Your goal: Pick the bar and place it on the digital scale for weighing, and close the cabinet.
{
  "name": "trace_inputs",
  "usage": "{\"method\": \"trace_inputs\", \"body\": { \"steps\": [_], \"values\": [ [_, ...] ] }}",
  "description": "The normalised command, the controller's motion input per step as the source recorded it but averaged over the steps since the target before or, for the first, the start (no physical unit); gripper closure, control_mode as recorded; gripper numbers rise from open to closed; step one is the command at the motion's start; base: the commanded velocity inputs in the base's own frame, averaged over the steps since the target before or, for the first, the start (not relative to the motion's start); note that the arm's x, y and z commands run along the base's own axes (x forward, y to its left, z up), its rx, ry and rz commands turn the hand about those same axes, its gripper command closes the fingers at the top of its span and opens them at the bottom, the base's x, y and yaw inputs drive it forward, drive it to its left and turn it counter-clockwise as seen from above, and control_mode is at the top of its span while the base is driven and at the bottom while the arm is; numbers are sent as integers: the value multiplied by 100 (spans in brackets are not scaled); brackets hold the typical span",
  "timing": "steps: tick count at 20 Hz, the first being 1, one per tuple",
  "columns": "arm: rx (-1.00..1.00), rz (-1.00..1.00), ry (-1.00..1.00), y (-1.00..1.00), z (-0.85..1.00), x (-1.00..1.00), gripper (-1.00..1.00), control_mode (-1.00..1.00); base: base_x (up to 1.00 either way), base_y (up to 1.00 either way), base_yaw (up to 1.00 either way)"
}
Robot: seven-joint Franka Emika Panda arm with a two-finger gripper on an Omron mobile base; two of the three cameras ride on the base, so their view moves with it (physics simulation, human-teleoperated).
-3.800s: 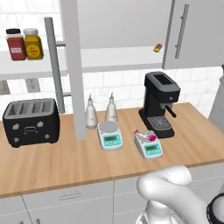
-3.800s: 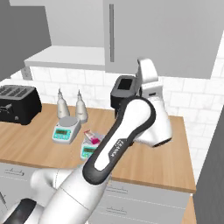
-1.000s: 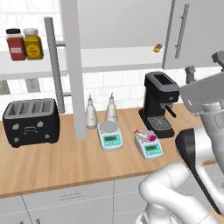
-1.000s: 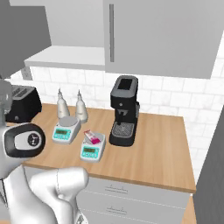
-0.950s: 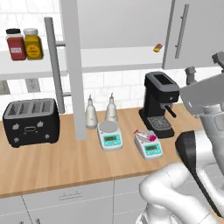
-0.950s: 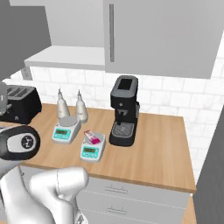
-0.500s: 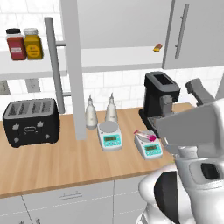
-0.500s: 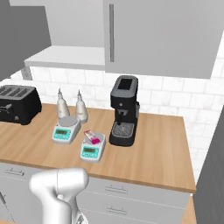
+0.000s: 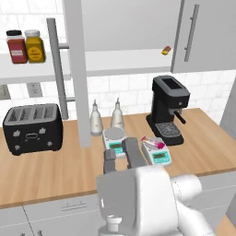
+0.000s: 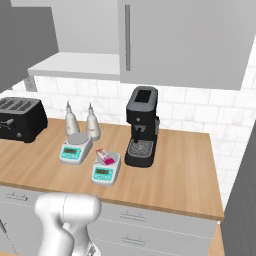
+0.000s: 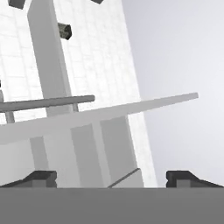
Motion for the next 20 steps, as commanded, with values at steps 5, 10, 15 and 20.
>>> {"method": "trace_inputs", "body": {
  "steps": [5, 10, 15, 20],
  "values": [
    [33, -3, 9, 100, -38, 9, -100, -100, 0, 0, 0],
    [33, -6, 6, 90, -45, 19, -100, -100, 0, 0, 0],
    [12, -5, 4, 36, -33, 71, -100, -100, 0, 0, 0],
    [0, -5, 4, 7, -10, 100, -100, -100, 0, 0, 0]
  ]
}}
